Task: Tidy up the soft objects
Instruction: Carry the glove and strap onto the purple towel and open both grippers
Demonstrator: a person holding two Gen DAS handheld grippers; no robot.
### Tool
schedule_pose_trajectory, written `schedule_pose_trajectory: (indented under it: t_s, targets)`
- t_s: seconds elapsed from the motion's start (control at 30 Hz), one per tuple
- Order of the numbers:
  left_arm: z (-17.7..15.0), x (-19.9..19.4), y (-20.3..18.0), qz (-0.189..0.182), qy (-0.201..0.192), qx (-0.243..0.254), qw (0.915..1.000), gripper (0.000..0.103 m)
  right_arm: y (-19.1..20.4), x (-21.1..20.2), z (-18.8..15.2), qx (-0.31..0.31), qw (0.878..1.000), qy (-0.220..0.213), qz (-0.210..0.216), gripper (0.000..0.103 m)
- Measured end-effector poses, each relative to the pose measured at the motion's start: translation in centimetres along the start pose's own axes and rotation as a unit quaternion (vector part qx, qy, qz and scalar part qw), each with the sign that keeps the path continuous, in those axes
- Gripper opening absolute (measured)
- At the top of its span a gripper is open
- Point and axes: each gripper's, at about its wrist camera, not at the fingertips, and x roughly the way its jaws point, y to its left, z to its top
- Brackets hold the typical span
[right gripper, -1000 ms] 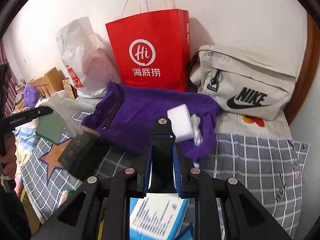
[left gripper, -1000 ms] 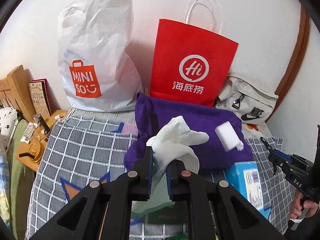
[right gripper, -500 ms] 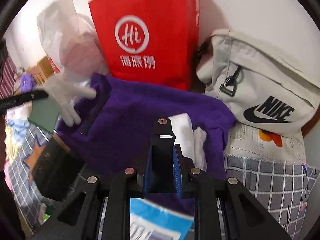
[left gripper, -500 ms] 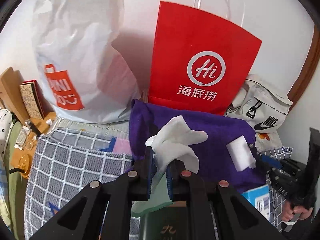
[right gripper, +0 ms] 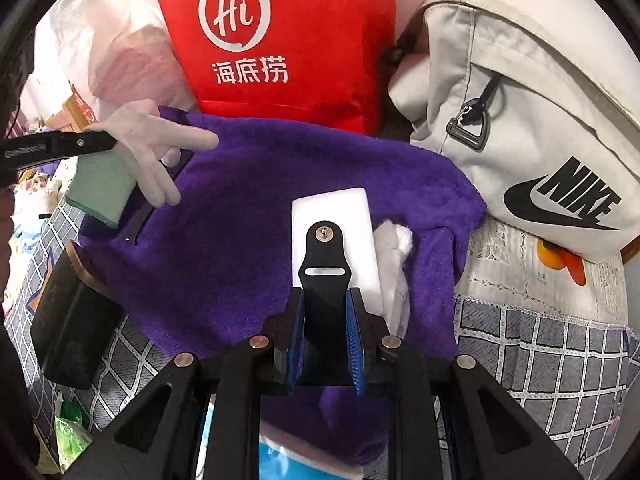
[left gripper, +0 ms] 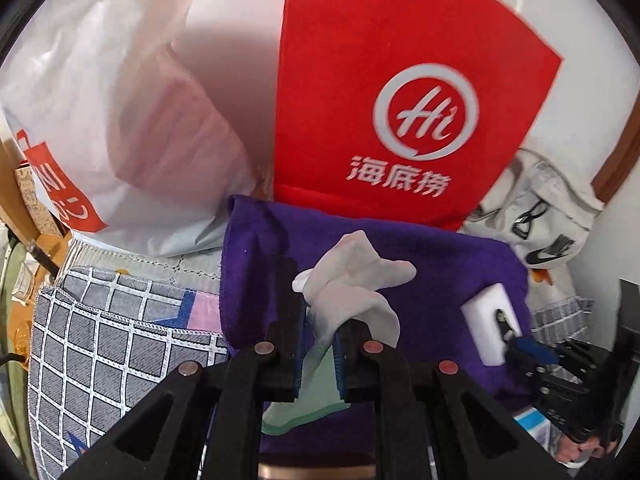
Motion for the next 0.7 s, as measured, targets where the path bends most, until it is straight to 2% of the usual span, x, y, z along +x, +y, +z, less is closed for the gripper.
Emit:
schedule_pose_trajectory:
  t_s: [0.23,0.47,0.57,0.67,0.7]
  targets:
    - [-0.2,3.1,0.0,0.005,0.035,0.002,0.9994,0.015,-0.5,0.6,0.1,0.006,1.000,0.003,0.007,0.021]
    - [-0.2,4.2,-0.5,0.003,0.045,0.013,0.9989,0.018,-0.5,0.6,0.3,0.002,1.000,0.000,0.005,0.022]
    - [-0.2,4.4,-0.5,0.008,0.050,0.018,0.9986,0.025,-0.5,0.6,0.2,0.000,1.000,-0.001,0.006,0.023]
    - [-0.2,4.6,-1.0,0.029,0.048,0.030,0.9980,0.046,-0.5,0.4,0.1,0.001,1.000,0.001,0.015,0.032]
    - [-0.2,4.5,-1.0,0.030,0.047,0.031,0.9980,0.055,-0.5,0.4,0.2,0.002,1.000,0.001,0.019,0.035]
